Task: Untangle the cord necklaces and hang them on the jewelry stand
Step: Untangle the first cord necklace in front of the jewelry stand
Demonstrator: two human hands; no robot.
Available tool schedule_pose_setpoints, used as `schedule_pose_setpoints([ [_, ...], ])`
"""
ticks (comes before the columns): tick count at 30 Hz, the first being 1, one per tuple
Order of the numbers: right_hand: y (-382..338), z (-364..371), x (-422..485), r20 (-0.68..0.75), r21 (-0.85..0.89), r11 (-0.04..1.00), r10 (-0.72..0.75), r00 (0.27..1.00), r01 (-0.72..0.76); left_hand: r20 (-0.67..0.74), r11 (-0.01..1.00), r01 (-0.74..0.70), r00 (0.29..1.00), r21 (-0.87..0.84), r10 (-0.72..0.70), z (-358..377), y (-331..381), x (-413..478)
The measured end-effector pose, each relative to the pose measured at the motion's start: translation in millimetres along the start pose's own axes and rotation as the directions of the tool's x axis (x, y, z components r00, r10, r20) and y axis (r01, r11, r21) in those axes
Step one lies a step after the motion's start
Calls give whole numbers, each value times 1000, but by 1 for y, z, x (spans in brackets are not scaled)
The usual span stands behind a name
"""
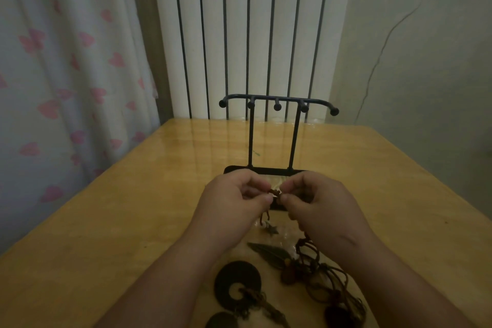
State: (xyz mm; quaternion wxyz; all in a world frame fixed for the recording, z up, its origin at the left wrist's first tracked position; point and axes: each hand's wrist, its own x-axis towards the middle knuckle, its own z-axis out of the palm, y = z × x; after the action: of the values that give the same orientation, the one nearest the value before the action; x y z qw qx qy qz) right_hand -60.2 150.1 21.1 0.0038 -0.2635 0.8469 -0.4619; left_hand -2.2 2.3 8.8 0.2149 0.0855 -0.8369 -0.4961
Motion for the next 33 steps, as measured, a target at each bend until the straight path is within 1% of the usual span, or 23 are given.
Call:
schedule_pose_setpoints([
  [6,1,-1,0,-16,133,989,73,997,-70,16,999,15,1000,-48,-14,1,1,0],
  [10,1,-5,-2,27,322,932,167,986,-166,7,999,-7,1000,-53,7,2,1,0],
  [13,2,-6,-3,59,355,918,170,984,-180,18,998,-19,1000,-58,20,1,1,-1],
  [16,2,-5,-2,57,402,897,176,983,-184,23,998,-18,1000,-62,20,2,1,-1],
  [23,0,-4,-4,48,382,910,154,987,-160,43,993,-27,999,-115,32,1,2,-2],
  [26,0,-4,-5,37,371,917,146,989,-150,38,997,-52,998,-58,54,2,2,-3],
  [30,-1,-4,-5,29,375,915,146,989,-146,-22,994,-97,995,44,98,3,2,-4],
  [33,-2,-4,-4,30,356,925,127,991,-129,-38,989,-120,992,88,124,3,2,-4],
])
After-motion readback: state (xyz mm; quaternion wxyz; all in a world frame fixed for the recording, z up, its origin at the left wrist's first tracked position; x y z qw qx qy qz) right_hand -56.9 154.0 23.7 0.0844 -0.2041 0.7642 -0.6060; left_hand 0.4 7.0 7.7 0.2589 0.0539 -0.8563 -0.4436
